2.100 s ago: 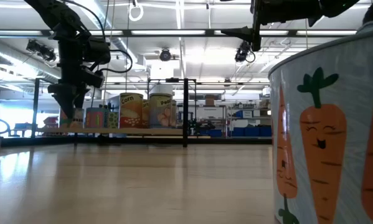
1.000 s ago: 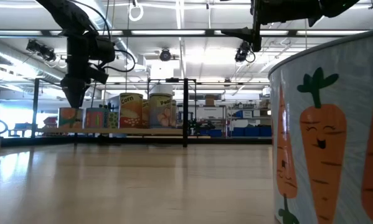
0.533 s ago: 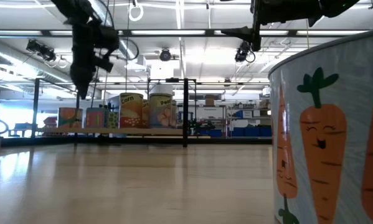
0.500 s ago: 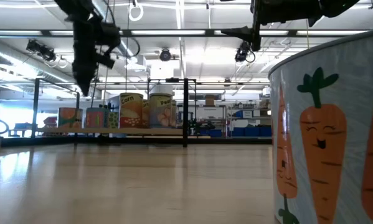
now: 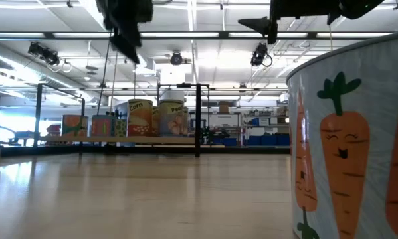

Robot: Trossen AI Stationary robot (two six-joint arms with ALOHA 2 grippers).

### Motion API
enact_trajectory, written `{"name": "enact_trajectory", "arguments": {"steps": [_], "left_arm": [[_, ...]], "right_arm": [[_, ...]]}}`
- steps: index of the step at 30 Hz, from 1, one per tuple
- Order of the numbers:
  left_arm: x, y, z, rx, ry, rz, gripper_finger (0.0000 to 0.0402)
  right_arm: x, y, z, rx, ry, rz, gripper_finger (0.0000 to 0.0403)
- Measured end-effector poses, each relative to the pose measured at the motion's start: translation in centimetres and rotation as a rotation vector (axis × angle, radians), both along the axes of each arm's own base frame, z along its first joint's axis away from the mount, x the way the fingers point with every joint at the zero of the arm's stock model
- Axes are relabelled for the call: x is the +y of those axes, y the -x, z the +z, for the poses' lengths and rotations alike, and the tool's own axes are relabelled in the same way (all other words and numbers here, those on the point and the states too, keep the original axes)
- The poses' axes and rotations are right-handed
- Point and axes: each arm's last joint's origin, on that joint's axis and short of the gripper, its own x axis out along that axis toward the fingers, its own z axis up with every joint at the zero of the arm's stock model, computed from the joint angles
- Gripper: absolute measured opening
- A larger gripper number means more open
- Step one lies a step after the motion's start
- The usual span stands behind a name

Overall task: Pick and place cans onto a shelf
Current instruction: Put the canned sliced carrots on the shelf

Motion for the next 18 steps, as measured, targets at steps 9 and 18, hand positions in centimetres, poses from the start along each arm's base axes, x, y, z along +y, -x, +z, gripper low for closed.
{"name": "enact_trajectory", "arguments": {"steps": [9, 18], "left_arm": [[-12.8, -3.5, 1.3, -0.254, 0.134, -0.172, 0.0345], [-23.4, -4.8, -3.0, -0.207, 0.096, -0.247, 0.0345]], "right_arm": [[3.0, -0.8, -1.5, 0.166, 0.1, 0.435, 0.0357], [13.9, 0.0, -5.1, 0.539, 0.299, 0.629, 0.0349]]}}
